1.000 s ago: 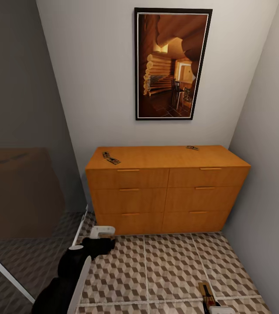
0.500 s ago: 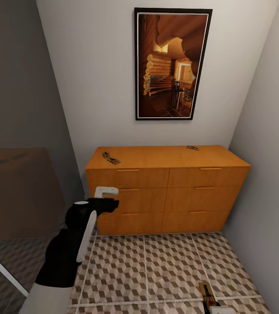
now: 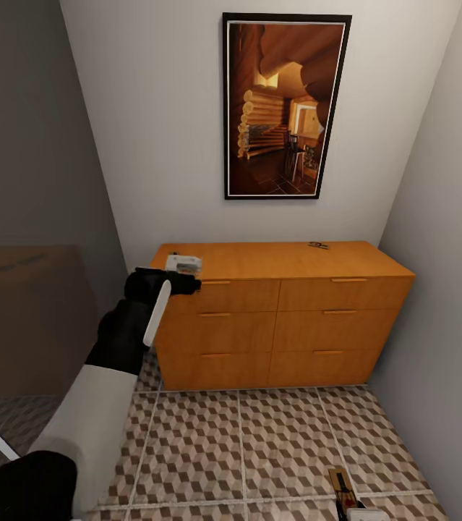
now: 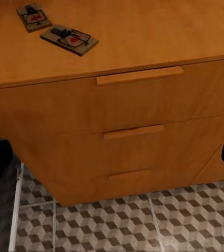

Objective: Take the four mousetraps from the cabinet in the bathroom and place them on the bathroom floor. Make sure all four end up on the same floor surface, and ensure that at least two of them are either under or directly next to the same bathroom sink.

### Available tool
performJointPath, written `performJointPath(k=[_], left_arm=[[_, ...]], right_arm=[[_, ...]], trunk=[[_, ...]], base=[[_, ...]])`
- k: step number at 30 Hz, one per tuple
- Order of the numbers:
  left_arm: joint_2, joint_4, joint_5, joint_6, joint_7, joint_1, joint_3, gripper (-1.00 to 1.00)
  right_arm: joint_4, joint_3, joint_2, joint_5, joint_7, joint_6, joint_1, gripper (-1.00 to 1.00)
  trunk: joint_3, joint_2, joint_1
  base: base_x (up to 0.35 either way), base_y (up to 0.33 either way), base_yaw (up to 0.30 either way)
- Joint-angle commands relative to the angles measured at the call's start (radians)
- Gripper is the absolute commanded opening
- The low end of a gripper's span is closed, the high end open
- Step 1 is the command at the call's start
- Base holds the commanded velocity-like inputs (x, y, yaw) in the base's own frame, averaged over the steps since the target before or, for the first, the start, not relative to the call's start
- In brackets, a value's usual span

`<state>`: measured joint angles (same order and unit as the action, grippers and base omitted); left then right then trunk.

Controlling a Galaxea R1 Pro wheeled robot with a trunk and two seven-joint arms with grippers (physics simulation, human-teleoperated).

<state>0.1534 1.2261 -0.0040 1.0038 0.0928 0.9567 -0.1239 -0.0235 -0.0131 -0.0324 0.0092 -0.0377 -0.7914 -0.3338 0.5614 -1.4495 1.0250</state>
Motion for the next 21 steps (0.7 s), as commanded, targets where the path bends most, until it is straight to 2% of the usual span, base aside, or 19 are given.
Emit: performJointPath(k=[1,4,7,10,14,21], left_arm=[[0.000,-0.013,0.000,0.004,0.005,0.016,-0.001,1.00],[0.000,-0.056,0.000,0.003,0.010,0.058,-0.001,1.00],[0.000,-0.095,0.000,0.003,0.043,0.102,-0.001,1.00],[0.000,-0.132,0.000,0.003,0.123,0.163,0.000,1.00],[-0.001,-0.140,0.000,0.003,0.163,0.184,0.000,1.00],[-0.001,-0.132,0.008,0.011,0.166,0.189,-0.002,1.00]], right_arm=[[0.001,-0.001,0.000,0.000,-0.001,-0.003,-0.001,-1.00],[0.001,-0.001,0.000,0.000,-0.001,-0.002,-0.001,-1.00],[0.000,0.000,0.000,0.000,-0.001,-0.001,-0.001,-1.00],[0.000,0.001,0.001,-0.001,-0.001,0.000,-0.001,-1.00],[0.000,0.001,0.002,-0.001,-0.001,0.000,-0.001,-1.00],[0.001,0.001,0.002,-0.001,0.000,0.000,-0.001,-1.00]], trunk=[[0.001,-0.001,0.000],[0.001,-0.001,0.000],[0.001,-0.001,0.000],[0.001,-0.001,0.000],[0.001,-0.001,0.000],[0.001,-0.001,0.000]], base=[[0.000,0.000,0.000],[0.000,0.000,0.000],[0.000,0.000,0.000],[0.000,0.000,0.000],[0.000,0.000,0.000],[0.000,0.000,0.000]])
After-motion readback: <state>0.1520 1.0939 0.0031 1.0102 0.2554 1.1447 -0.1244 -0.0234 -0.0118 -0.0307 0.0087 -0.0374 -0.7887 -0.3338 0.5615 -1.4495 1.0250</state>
